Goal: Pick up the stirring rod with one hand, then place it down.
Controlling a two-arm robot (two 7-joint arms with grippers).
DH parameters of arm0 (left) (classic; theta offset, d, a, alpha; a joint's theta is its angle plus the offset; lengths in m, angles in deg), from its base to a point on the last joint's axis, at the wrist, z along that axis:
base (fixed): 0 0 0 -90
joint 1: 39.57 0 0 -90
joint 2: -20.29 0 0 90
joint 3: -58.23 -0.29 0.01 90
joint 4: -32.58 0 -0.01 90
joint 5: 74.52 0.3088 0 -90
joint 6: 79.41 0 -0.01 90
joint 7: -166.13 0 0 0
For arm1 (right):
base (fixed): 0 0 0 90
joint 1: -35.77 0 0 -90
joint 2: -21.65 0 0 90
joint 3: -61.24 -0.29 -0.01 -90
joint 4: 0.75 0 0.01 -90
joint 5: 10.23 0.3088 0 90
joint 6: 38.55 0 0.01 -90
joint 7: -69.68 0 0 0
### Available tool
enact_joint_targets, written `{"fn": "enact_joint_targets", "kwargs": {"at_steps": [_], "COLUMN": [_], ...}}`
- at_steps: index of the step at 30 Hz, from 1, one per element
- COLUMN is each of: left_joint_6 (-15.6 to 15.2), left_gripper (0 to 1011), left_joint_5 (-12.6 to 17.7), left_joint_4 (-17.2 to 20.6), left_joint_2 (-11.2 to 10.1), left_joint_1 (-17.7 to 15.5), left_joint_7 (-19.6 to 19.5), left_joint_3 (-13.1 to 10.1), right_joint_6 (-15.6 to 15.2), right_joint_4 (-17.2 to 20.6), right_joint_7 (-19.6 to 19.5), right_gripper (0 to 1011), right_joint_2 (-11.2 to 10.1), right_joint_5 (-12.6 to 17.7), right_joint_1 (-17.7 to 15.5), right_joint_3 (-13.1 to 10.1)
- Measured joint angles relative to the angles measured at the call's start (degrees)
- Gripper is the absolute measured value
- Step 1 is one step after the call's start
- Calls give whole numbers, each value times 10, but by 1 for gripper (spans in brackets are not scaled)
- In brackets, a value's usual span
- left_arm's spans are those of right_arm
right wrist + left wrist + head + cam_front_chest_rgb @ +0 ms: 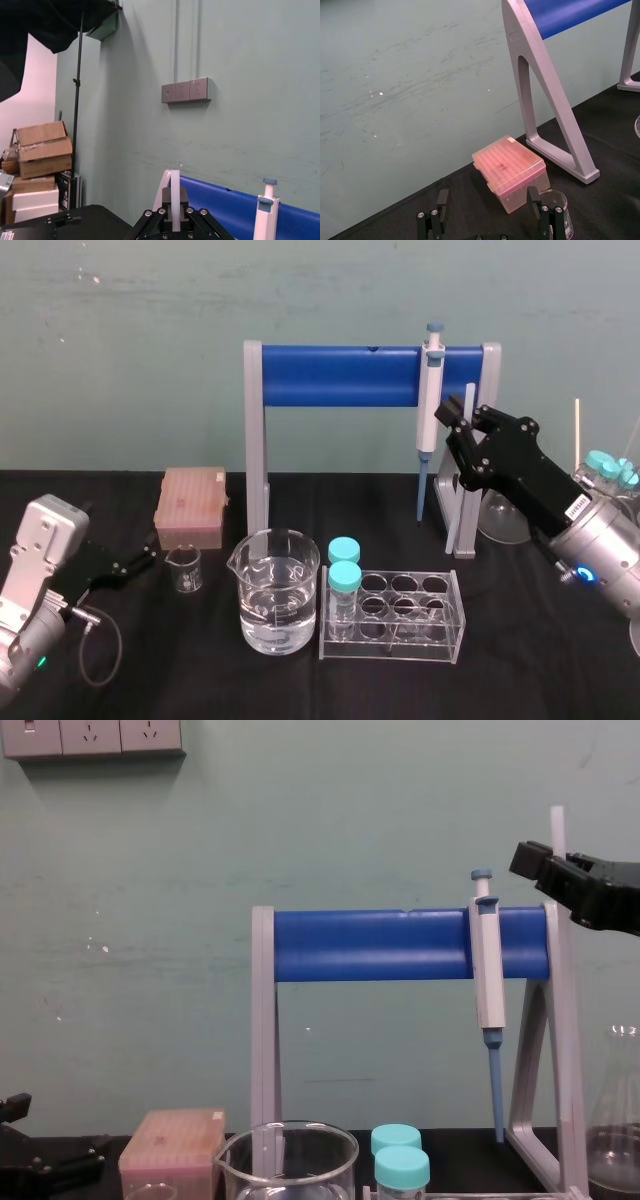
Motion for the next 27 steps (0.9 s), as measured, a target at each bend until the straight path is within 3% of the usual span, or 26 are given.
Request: {"fn": "enact_joint_targets", "kwargs": {"at_steps": [6, 16, 27], "left_joint_6": [0, 0, 0], "left_gripper": [1000, 1000, 1000], "left_joint_5": [0, 0, 0], "left_joint_4": [0, 0, 0], "left_joint_2": [0, 0, 0], "left_joint_1": [0, 0, 0], "left_joint_7": [0, 0, 0], "left_joint_3": [0, 0, 0], "right_joint_6": [0, -17, -25], "right_joint_4": [-6, -18, -69], "right_joint_7": [4, 57, 67], "right_gripper": [65, 65, 65], "right_joint_2": [1, -9, -7], "right_joint_5": [-2, 23, 19], "right_joint_1": [5, 12, 33], "right_joint_3": [4, 34, 68]}}
